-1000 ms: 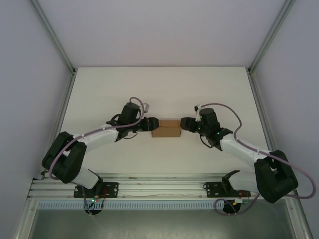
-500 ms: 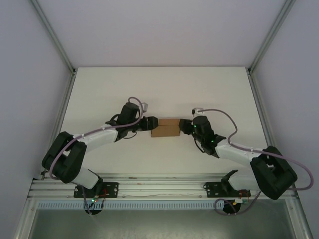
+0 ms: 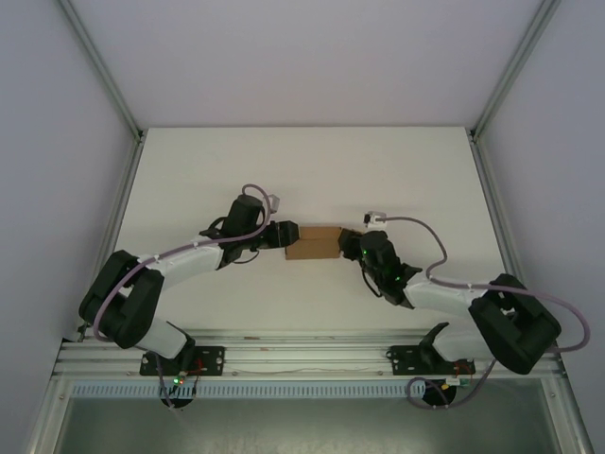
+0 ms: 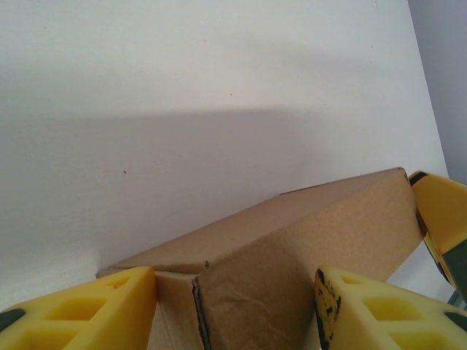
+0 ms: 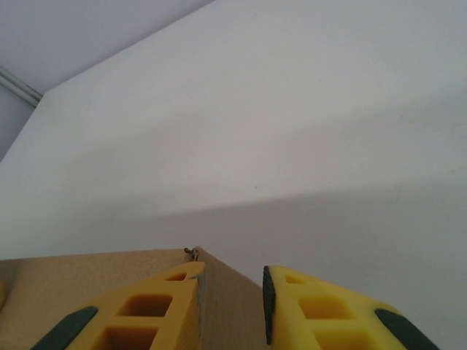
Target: Assemble paper box
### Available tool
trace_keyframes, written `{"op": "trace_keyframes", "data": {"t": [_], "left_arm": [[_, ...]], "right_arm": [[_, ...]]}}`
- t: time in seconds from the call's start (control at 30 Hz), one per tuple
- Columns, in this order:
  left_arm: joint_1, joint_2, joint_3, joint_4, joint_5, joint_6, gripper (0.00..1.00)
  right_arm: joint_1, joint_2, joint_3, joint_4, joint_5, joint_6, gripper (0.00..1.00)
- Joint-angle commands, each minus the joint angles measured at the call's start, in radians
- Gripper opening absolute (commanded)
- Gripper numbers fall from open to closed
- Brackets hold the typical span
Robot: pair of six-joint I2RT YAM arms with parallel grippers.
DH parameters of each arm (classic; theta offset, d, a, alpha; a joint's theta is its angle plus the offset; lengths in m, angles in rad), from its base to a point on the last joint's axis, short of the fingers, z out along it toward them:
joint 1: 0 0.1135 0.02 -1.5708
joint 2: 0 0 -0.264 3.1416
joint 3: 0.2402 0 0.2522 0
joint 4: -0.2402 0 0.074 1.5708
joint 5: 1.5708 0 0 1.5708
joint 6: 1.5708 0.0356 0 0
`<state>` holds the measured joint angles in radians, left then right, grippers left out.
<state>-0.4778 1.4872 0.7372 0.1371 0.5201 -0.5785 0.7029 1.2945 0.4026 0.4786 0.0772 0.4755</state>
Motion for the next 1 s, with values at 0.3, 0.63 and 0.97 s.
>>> {"op": "trace_keyframes", "data": {"t": [0.3,0.63,0.97], "left_arm": [[-0.025,-0.008,-0.037,0.026,0.035,0.017,0.57],[-0.024,-0.085,0.061,-0.102,-0.066,0.09,0.86],[0.016,-0.275,0.071,-0.33,-0.406,0.151,1.0]], "right_arm": [[-0.125,-0.123,0.235,-0.57,-0.118,-0.004,0.65],[-0.169,-0.042,0.429,-0.645,-0.267,-0.238,0.83],[-0.169,0.045,0.575,-0.873,-0.614,-0.906,1.0]]}}
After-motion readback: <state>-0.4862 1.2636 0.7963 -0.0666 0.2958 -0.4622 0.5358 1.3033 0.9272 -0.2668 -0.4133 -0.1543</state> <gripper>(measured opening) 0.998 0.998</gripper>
